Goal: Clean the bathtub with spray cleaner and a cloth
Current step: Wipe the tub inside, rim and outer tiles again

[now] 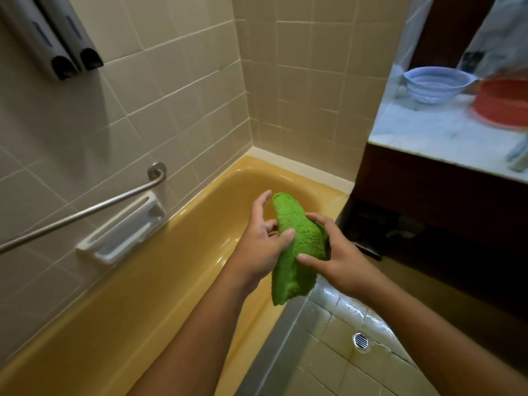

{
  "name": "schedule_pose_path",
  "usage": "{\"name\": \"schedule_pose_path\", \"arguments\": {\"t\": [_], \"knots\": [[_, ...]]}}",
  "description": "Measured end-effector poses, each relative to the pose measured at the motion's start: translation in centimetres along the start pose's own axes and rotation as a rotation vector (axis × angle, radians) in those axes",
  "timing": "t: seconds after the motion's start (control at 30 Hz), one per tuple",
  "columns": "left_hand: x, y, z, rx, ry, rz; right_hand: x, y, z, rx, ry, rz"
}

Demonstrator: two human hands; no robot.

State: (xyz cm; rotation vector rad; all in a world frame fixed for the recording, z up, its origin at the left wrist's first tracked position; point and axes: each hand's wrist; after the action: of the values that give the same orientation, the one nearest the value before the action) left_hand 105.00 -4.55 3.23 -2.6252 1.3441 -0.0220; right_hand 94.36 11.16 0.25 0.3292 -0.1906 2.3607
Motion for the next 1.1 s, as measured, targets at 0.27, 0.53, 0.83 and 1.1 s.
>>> {"name": "schedule_pose_path", "arguments": {"t": [0.27, 0.53, 0.83, 1.1], "knots": [[-3.5, 7.7, 0.6, 0.025, 0.027, 0.145, 5.0, 5.6, -2.7, -0.002, -0.182, -0.047], [-5.6, 17.3, 3.3, 0.061, 0.092, 0.035, 8.1, 14.3, -5.9, 0.117, -0.637, -0.243], [-8.3, 24.8, 4.5, -0.056, 0.543, 0.297, 13.0, 19.5, -8.7, -0.123, -0.19, -0.172], [-14.5, 31.3, 6.3, 0.1, 0.392, 0.319, 18.6, 25.6, -13.8, -0.206, 0.034, -0.185]]}}
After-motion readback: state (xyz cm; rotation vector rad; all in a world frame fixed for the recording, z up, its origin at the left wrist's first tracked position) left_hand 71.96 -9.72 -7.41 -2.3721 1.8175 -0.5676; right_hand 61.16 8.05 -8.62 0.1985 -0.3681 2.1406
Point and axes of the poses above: each hand's wrist, its own y-axis towards the middle knuckle, its own x-axis out of the back of the hand, z = x × y, and after that the axes turned 7 degrees about -z, right-handed
